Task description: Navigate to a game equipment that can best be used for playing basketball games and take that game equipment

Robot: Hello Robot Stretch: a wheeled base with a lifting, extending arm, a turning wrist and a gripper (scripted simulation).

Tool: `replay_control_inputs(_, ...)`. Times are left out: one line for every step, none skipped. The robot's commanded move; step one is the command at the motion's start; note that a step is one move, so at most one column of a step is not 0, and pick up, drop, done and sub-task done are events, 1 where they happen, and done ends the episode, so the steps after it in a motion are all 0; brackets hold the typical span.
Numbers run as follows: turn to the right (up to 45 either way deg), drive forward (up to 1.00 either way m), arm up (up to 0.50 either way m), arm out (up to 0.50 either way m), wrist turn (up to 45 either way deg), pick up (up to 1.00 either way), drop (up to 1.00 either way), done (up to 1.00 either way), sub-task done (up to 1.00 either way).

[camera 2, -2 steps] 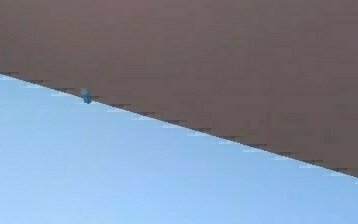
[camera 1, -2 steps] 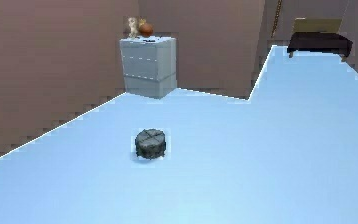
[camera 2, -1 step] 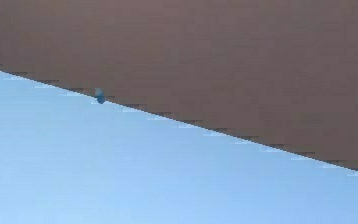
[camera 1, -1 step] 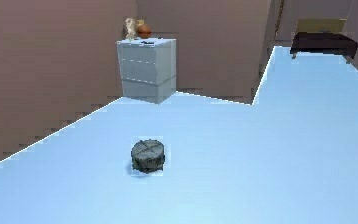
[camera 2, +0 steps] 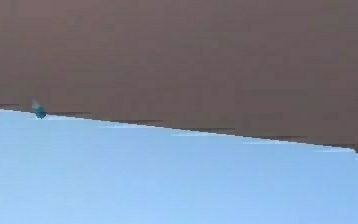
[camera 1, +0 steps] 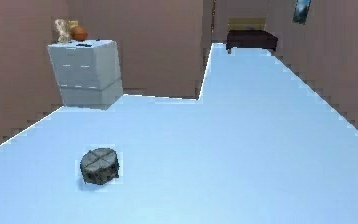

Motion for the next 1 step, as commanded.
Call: replay_control_inputs(0.0,1.00,0.00,0.00,0.0,0.00,0.00,0.00,0.00)
